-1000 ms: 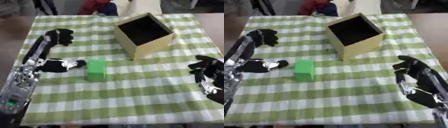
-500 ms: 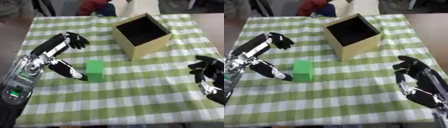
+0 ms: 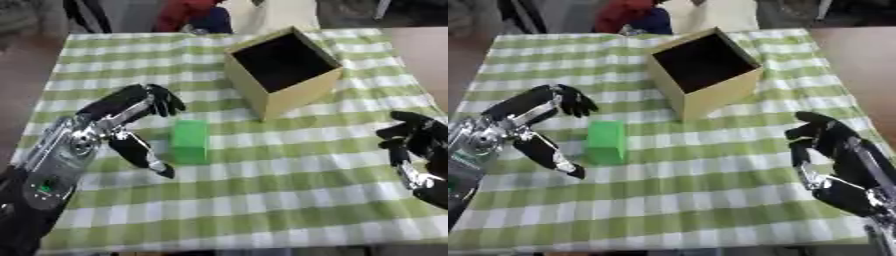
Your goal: Pick up objects on the table and place them in the box.
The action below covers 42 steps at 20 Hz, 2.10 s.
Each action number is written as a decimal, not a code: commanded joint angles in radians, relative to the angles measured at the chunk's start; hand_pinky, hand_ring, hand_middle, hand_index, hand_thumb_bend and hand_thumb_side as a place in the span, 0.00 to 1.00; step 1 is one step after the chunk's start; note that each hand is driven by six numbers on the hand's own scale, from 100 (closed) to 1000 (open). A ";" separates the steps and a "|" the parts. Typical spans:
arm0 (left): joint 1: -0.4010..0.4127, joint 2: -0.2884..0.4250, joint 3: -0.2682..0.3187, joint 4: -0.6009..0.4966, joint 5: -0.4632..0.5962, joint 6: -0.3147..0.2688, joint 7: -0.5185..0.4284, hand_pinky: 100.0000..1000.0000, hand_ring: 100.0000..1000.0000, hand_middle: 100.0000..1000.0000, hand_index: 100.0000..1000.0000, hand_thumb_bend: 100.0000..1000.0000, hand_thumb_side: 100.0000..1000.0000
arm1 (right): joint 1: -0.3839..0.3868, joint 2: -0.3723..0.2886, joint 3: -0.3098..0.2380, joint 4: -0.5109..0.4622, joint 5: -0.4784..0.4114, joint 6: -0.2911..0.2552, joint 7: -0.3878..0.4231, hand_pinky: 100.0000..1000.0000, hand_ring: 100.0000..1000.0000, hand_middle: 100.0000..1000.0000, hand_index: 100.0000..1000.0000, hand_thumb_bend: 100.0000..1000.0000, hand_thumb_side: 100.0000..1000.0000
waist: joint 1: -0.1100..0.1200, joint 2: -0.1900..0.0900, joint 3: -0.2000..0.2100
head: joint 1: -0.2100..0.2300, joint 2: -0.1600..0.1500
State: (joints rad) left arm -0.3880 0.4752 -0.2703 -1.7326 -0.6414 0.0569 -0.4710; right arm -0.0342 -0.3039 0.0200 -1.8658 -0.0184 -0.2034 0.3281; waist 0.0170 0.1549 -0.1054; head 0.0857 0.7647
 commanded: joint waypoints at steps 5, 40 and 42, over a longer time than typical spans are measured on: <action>-0.024 -0.004 -0.006 0.060 -0.035 0.026 0.038 0.62 0.59 0.55 0.75 0.93 0.08 | -0.004 -0.011 0.000 -0.017 0.000 0.000 0.002 0.67 0.75 0.58 0.86 0.00 0.16 | -0.001 -0.011 -0.002 | 0.003 0.004; -0.075 -0.094 -0.021 0.194 -0.027 0.070 0.190 0.57 0.50 0.43 0.61 0.83 0.07 | -0.008 -0.006 0.006 -0.014 -0.002 0.000 0.008 0.67 0.75 0.58 0.87 0.00 0.16 | -0.006 -0.008 -0.007 | 0.006 0.005; -0.076 -0.098 -0.022 0.197 -0.012 0.076 0.210 0.55 0.47 0.40 0.58 0.81 0.06 | -0.008 -0.006 0.006 -0.014 -0.003 0.000 0.008 0.67 0.75 0.58 0.87 0.00 0.16 | -0.006 -0.008 -0.008 | 0.006 0.005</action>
State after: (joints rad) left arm -0.4455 0.3688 -0.2929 -1.5278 -0.6642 0.1306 -0.2751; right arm -0.0349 -0.3037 0.0260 -1.8658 -0.0184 -0.2021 0.3340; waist 0.0125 0.1576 -0.1114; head 0.0902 0.7647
